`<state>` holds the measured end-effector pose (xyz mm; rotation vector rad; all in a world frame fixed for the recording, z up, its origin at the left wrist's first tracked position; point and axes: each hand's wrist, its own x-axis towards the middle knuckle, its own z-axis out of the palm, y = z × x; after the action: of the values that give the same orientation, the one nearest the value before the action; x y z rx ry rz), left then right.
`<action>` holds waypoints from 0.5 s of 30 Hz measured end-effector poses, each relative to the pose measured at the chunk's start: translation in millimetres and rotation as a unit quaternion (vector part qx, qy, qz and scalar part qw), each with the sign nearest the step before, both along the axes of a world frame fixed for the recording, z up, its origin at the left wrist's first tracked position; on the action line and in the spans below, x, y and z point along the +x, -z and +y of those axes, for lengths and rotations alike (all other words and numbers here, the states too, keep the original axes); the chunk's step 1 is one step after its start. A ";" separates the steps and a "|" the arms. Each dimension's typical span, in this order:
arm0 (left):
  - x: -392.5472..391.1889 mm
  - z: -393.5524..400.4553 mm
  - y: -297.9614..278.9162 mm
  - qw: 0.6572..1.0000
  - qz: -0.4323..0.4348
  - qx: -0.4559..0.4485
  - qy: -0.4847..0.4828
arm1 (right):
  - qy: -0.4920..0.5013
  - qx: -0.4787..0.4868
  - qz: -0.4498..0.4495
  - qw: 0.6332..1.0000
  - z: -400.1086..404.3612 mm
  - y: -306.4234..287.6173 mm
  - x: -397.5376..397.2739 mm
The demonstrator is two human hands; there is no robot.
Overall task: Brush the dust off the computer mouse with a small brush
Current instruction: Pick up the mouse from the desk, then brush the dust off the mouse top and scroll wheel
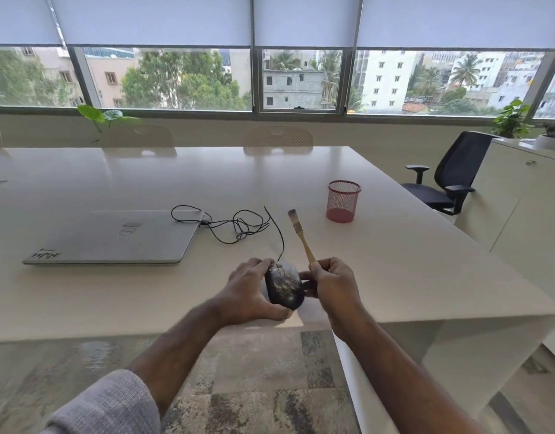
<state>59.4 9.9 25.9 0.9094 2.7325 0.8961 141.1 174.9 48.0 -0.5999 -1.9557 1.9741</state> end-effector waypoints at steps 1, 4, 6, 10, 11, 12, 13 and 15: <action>4.0 0.1 0.9 1.000 0.007 0.005 -0.001 | 0.005 0.002 0.007 1.000 -1.2 -0.8 3.5; 15.7 -2.6 2.5 0.999 0.021 0.032 -0.008 | 0.013 0.005 0.023 1.000 -5.0 -3.0 14.0; 22.9 -5.9 1.8 0.998 0.028 0.050 -0.010 | 0.010 -0.009 0.029 0.999 -7.4 -3.4 20.6; 35.2 -15.0 -1.3 0.998 0.021 0.066 -0.011 | -0.015 -0.040 0.029 0.999 -10.7 -1.6 32.4; 38.4 -17.4 -1.5 0.998 0.017 0.067 -0.009 | -0.021 -0.043 0.028 0.998 -11.3 -0.8 34.9; 42.0 -19.6 -1.6 0.998 0.012 0.068 -0.006 | -0.024 -0.041 0.029 0.998 -12.0 0.2 37.3; 46.1 -21.5 -1.4 0.997 0.005 0.071 -0.005 | -0.025 -0.036 0.029 0.999 -13.1 1.3 39.4; 53.9 -24.3 -0.6 0.996 -0.017 0.086 -0.009 | -0.025 -0.023 0.032 0.999 -16.0 3.9 43.2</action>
<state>113.3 -14.3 26.5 0.8913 2.6712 1.1547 184.3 158.9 44.1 -0.4959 -1.9097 2.0483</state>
